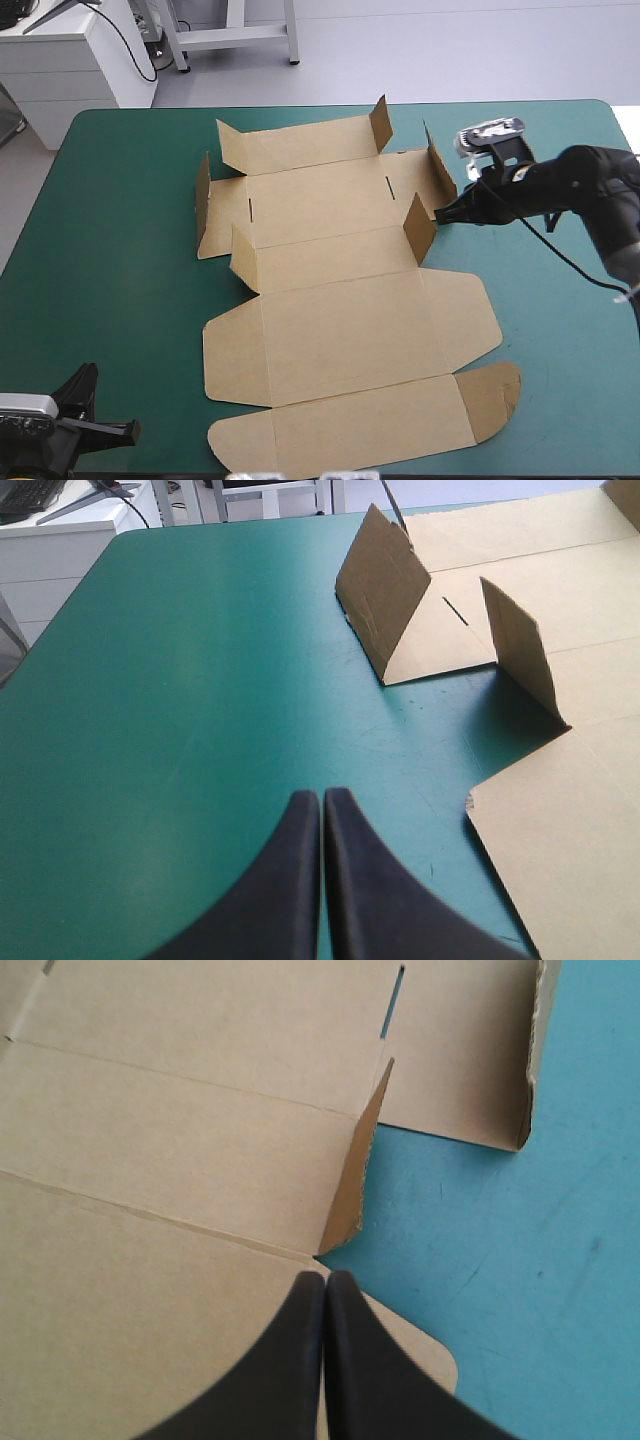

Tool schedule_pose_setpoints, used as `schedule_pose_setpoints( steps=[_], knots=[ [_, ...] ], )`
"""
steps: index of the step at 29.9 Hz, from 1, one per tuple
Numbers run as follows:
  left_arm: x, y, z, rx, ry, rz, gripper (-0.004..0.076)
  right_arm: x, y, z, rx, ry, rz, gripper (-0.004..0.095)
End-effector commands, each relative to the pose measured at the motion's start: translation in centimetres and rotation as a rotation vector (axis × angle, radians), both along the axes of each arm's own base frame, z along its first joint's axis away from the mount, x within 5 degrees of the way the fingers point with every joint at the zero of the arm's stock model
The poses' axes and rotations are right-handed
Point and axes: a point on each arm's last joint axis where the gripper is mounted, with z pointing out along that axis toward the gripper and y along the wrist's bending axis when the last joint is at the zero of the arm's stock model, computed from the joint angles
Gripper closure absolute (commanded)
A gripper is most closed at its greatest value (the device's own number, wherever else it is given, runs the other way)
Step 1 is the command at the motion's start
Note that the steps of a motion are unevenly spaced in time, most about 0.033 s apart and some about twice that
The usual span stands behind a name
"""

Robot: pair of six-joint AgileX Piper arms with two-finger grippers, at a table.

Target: Fold the box

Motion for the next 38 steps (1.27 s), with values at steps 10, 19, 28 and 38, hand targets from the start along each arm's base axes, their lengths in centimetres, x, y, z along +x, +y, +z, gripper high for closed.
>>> schedule_pose_setpoints(
  steps=[10, 19, 28, 38],
  knots=[
    [-0.2, 0.0, 1.3, -0.016, -0.100, -0.005, 0.0731, 5.2, 2.4, -2.4, -0.071, 0.139, 0.088, 0.0888],
    [-0.2, 0.0, 1.3, -0.016, -0.100, -0.005, 0.0731, 6.8, 2.7, -2.1, -0.095, 0.161, 0.120, 0.0240],
    [-0.2, 0.0, 1.3, -0.016, -0.100, -0.005, 0.0731, 9.1, 3.1, -4.3, -0.106, 0.206, 0.111, 0.0104],
    [-0.2, 0.0, 1.3, -0.016, -0.100, -0.005, 0.0731, 11.2, 3.7, -8.6, -0.094, 0.322, 0.101, 0.0125]
  ],
)
